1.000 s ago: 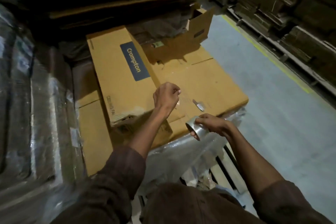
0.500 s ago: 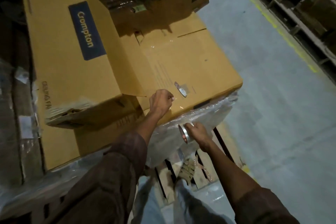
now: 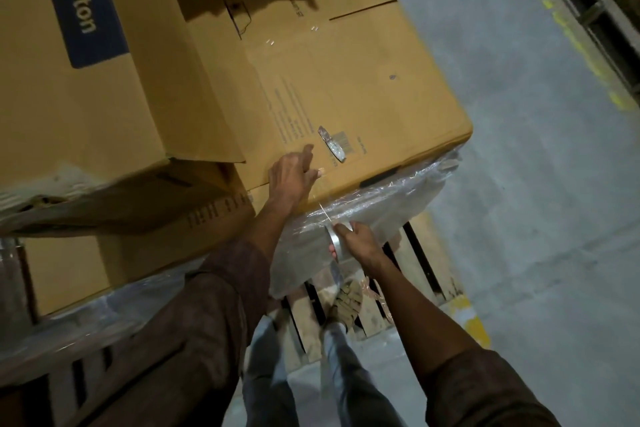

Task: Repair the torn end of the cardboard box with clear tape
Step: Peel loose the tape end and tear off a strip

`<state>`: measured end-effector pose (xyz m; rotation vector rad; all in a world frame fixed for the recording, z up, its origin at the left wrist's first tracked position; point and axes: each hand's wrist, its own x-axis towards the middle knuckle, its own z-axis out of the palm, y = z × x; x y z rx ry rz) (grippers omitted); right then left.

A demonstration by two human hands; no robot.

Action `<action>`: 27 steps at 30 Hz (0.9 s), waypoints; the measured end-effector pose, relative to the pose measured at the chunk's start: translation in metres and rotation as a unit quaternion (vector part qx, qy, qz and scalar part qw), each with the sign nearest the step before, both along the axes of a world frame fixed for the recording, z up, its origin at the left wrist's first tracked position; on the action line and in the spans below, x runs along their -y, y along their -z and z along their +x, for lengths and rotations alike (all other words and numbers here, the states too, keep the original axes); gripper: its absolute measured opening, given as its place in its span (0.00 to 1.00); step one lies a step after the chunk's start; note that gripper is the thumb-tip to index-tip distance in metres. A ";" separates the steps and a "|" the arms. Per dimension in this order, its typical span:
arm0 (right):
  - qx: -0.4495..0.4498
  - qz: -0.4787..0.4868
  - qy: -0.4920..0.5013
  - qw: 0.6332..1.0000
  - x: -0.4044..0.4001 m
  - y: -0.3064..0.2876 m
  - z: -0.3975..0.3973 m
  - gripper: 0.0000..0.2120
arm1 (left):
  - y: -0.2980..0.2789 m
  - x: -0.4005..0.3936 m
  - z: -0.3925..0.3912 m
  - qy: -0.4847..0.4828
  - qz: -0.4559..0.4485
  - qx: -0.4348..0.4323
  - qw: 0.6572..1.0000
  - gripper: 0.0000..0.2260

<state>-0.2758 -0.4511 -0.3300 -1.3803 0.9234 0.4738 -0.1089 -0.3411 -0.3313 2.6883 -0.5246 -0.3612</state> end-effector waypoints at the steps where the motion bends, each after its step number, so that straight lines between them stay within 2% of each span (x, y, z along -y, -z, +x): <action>1: 0.003 0.003 0.001 1.000 0.001 0.002 -0.001 0.15 | 0.000 0.000 0.004 -0.016 -0.001 -0.011 1.000 0.28; 3: 0.007 0.008 -0.002 1.000 0.001 0.005 -0.001 0.16 | 0.000 0.001 0.011 -0.034 0.008 -0.023 0.999 0.34; 6: 0.019 0.012 -0.006 1.000 0.002 0.006 -0.004 0.17 | 0.001 0.006 0.014 -0.047 0.019 -0.037 0.998 0.35; 9: 0.019 0.004 -0.023 1.000 0.003 0.000 -0.006 0.16 | 0.005 0.009 0.008 -0.110 -0.019 -0.032 0.993 0.29; 13: -0.018 -0.027 0.010 0.999 0.003 0.001 -0.005 0.22 | 0.003 -0.004 -0.009 -0.202 -0.055 0.000 0.978 0.10; 16: -0.034 -0.041 0.025 0.998 0.001 0.008 -0.004 0.30 | -0.001 -0.011 -0.046 -0.256 -0.091 -0.037 0.962 0.18; 17: -0.038 -0.049 0.027 0.998 -0.001 0.007 -0.003 0.33 | -0.001 -0.011 -0.063 -0.285 -0.128 -0.071 0.947 0.20; 19: -0.034 -0.063 0.038 0.997 -0.003 0.005 -0.002 0.34 | 0.007 -0.009 -0.095 -0.361 -0.207 -0.192 0.889 0.22; 22: -0.050 -0.083 0.054 0.994 -0.005 0.003 0.000 0.36 | 0.014 0.001 -0.127 -0.420 -0.227 -0.353 0.805 0.23; 24: -0.062 -0.094 0.060 0.992 -0.005 0.004 0.001 0.37 | 0.016 0.008 -0.137 -0.419 -0.237 -0.394 0.783 0.19; 27: -0.072 -0.116 0.057 0.989 -0.002 0.003 0.003 0.37 | 0.014 0.016 -0.136 -0.475 -0.302 -0.389 0.729 0.13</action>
